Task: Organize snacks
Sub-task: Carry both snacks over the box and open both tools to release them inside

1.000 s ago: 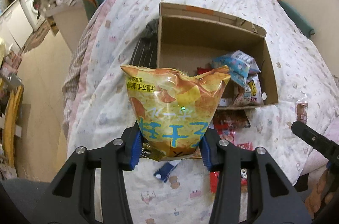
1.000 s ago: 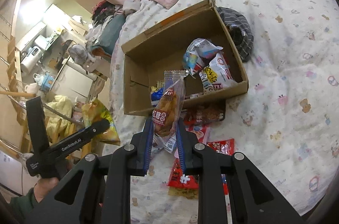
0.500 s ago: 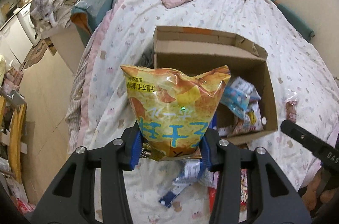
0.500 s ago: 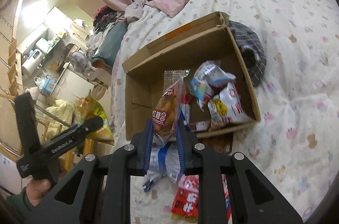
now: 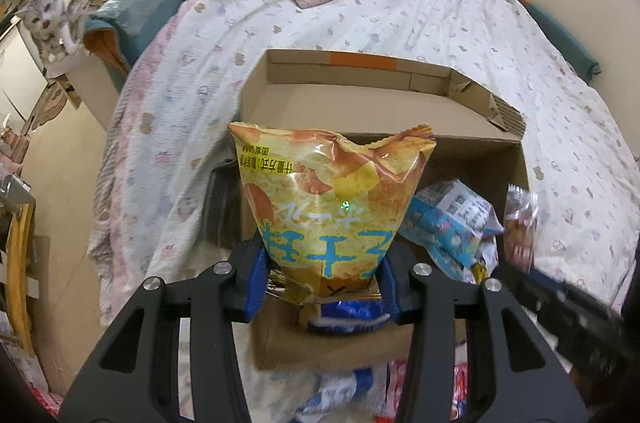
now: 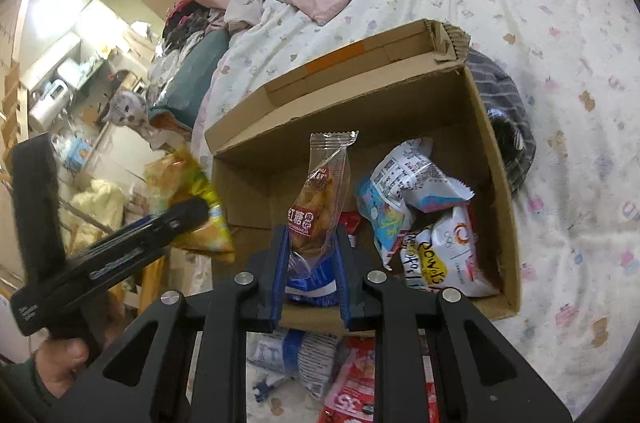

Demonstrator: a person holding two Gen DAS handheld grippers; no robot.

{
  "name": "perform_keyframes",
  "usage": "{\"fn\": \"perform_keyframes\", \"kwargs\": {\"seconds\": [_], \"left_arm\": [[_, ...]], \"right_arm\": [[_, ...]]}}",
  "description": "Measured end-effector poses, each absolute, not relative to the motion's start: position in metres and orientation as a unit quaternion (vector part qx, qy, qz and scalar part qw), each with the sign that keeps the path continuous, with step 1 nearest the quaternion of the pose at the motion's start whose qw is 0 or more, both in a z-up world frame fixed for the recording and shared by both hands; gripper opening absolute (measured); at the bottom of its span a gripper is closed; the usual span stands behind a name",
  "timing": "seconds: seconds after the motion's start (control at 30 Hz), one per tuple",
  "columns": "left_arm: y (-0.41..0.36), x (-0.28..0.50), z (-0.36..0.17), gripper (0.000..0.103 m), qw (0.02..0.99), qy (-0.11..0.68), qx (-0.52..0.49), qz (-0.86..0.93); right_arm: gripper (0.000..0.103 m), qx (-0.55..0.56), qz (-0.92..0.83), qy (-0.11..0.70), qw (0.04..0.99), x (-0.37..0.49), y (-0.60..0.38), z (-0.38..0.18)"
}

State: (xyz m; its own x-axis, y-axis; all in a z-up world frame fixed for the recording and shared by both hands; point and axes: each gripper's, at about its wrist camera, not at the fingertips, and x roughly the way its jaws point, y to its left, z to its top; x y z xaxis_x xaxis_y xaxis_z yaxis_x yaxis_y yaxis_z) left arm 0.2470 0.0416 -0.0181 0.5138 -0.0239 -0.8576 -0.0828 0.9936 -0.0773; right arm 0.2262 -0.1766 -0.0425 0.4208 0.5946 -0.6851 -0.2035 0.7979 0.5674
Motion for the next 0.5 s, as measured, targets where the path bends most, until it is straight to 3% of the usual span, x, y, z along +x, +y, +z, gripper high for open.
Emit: {"fn": "perform_keyframes", "kwargs": {"seconds": [0.5], "left_arm": [[0.032, 0.271, -0.059, 0.042, 0.851, 0.524, -0.040, -0.006]], "right_arm": [[0.022, 0.177, 0.222, 0.528, 0.800, 0.239, -0.152, -0.075]]}}
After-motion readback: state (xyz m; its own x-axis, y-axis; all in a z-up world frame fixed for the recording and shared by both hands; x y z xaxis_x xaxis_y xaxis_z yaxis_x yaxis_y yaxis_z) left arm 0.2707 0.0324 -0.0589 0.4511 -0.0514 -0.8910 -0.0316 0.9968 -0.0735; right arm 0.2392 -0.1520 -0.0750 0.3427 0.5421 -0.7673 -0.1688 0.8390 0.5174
